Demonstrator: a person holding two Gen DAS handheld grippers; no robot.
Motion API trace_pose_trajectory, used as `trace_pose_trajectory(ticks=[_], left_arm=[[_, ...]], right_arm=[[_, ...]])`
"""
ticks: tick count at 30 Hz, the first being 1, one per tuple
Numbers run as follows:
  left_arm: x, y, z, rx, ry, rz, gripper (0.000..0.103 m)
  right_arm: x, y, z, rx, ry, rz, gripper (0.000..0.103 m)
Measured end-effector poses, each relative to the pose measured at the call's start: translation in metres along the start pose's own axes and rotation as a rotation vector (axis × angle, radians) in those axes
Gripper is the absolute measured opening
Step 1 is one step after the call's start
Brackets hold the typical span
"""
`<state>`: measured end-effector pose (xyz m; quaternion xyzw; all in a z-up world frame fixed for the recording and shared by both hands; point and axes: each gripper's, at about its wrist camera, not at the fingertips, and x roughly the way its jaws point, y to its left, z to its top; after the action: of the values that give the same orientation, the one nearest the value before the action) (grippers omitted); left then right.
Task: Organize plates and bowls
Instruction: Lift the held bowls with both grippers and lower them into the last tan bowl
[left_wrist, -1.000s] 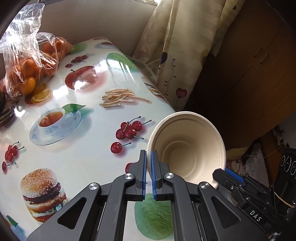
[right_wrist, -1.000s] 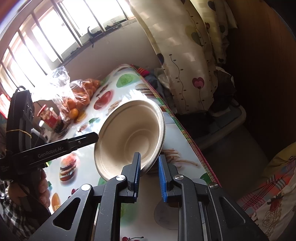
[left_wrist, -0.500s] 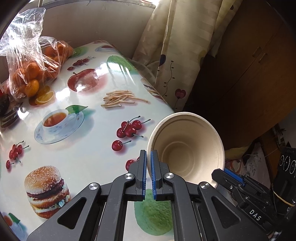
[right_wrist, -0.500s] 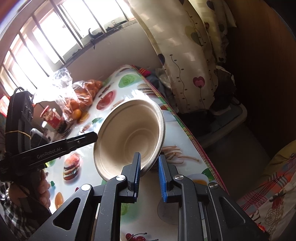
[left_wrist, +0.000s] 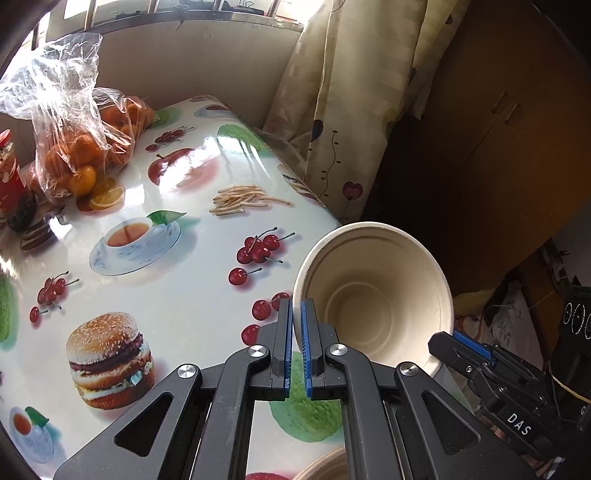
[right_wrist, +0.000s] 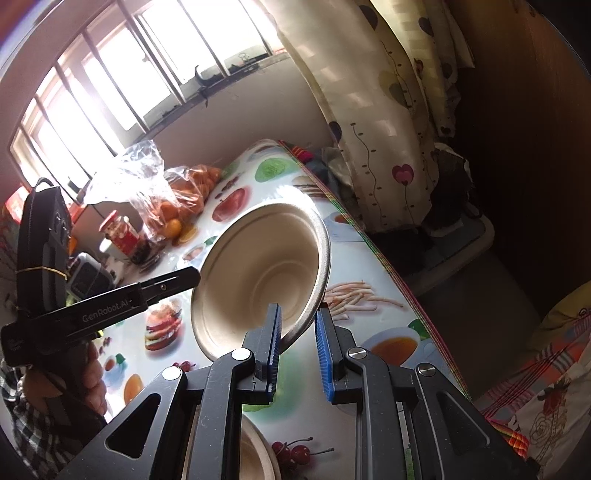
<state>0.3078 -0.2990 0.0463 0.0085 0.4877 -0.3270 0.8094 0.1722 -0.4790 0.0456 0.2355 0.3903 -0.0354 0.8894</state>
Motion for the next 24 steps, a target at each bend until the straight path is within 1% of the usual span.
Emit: trace_pose_trajectory(ticks=[14,24], left_arm=[[-0.048,-0.01,-0.022,0.032,-0.062,0.007,0.005],[-0.076,-0.011,-0.041,0.032,-0.093,0.005,0.005]], right_arm=[[-0.042,0.021,-0.021,-0.016,-0.058,0.035,0.018],[-0.065,0.036,-0.037,-0.03,-0.083,0.052,0.018]])
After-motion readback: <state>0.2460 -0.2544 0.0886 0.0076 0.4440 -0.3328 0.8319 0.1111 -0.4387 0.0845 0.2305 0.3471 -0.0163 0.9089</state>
